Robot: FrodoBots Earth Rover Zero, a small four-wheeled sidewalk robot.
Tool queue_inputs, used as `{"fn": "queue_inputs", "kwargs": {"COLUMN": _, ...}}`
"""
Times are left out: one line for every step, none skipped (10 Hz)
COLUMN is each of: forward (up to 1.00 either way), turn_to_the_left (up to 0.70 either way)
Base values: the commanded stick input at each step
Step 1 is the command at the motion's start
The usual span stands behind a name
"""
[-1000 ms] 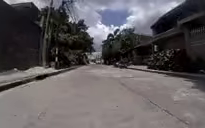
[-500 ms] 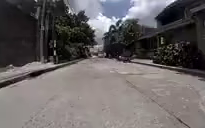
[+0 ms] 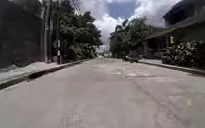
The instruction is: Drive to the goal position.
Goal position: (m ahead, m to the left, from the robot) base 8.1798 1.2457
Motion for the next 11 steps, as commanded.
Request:
{"fn": "queue_inputs", "kwargs": {"forward": 1.0, "turn_to_the_left": 0.05}}
{"fn": "queue_inputs", "kwargs": {"forward": 1.0, "turn_to_the_left": 0.05}}
{"fn": "queue_inputs", "kwargs": {"forward": 1.0, "turn_to_the_left": 0.05}}
{"fn": "queue_inputs", "kwargs": {"forward": 1.0, "turn_to_the_left": 0.05}}
{"fn": "queue_inputs", "kwargs": {"forward": 1.0, "turn_to_the_left": 0.05}}
{"fn": "queue_inputs", "kwargs": {"forward": 1.0, "turn_to_the_left": 0.05}}
{"fn": "queue_inputs", "kwargs": {"forward": 1.0, "turn_to_the_left": 0.05}}
{"fn": "queue_inputs", "kwargs": {"forward": 1.0, "turn_to_the_left": 0.05}}
{"fn": "queue_inputs", "kwargs": {"forward": 1.0, "turn_to_the_left": 0.05}}
{"fn": "queue_inputs", "kwargs": {"forward": 1.0, "turn_to_the_left": 0.05}}
{"fn": "queue_inputs", "kwargs": {"forward": 1.0, "turn_to_the_left": 0.05}}
